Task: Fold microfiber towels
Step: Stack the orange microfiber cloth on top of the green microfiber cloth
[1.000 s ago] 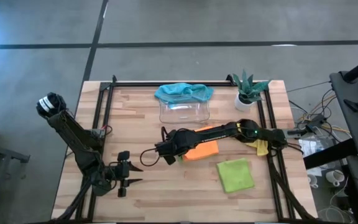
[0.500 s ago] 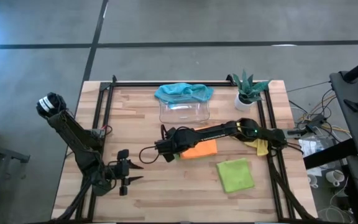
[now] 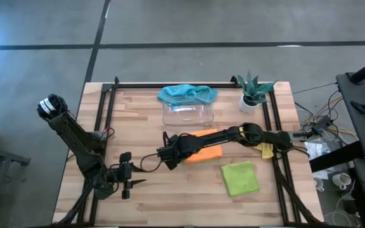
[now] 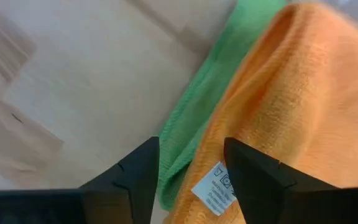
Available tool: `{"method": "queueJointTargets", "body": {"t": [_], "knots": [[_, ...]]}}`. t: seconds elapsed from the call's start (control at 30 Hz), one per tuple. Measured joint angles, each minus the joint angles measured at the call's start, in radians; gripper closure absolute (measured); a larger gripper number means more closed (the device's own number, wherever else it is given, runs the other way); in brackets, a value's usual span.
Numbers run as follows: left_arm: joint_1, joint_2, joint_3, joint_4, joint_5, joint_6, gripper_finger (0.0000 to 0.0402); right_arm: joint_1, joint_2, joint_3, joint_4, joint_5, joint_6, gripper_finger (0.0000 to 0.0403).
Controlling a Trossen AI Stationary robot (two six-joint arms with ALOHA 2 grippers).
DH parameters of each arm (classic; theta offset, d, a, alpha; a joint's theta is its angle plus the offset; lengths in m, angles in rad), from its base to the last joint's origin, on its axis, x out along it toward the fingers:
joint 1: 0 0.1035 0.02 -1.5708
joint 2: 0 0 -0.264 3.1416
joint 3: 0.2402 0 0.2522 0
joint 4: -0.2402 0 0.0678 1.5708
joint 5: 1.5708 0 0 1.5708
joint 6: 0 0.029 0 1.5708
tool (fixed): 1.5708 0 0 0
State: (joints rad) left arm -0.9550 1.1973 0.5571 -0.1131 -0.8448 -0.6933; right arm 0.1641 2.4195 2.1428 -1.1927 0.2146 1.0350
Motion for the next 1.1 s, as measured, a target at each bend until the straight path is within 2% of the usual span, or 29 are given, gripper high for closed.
{"method": "queueJointTargets", "body": {"t": [0.27,0.37,0.53,0.63,0.83,1.1], "knots": [[0.0,0.0,-0.001,-0.001,0.001,0.0,0.0251,0.019,-0.001,0.094,-0.063,0.045,0.021,0.0225],[0.0,0.0,-0.001,-0.001,0.001,0.0,0.0251,0.026,0.0,0.096,0.042,0.049,-0.001,0.0225],[0.0,0.0,-0.001,0.0,0.001,-0.001,0.0251,0.02,0.001,0.101,0.23,0.048,-0.168,0.0225],[0.0,0.0,-0.001,0.0,0.002,-0.002,0.0251,0.004,0.001,0.127,0.212,0.056,-0.227,0.0225],[0.0,0.0,-0.001,-0.001,0.002,0.0,0.0251,0.017,0.003,0.213,0.019,0.15,-0.169,0.0225],[0.0,0.0,-0.001,-0.001,-0.002,0.001,0.0251,0.079,0.019,0.214,0.016,0.179,-0.057,0.0225]]}}
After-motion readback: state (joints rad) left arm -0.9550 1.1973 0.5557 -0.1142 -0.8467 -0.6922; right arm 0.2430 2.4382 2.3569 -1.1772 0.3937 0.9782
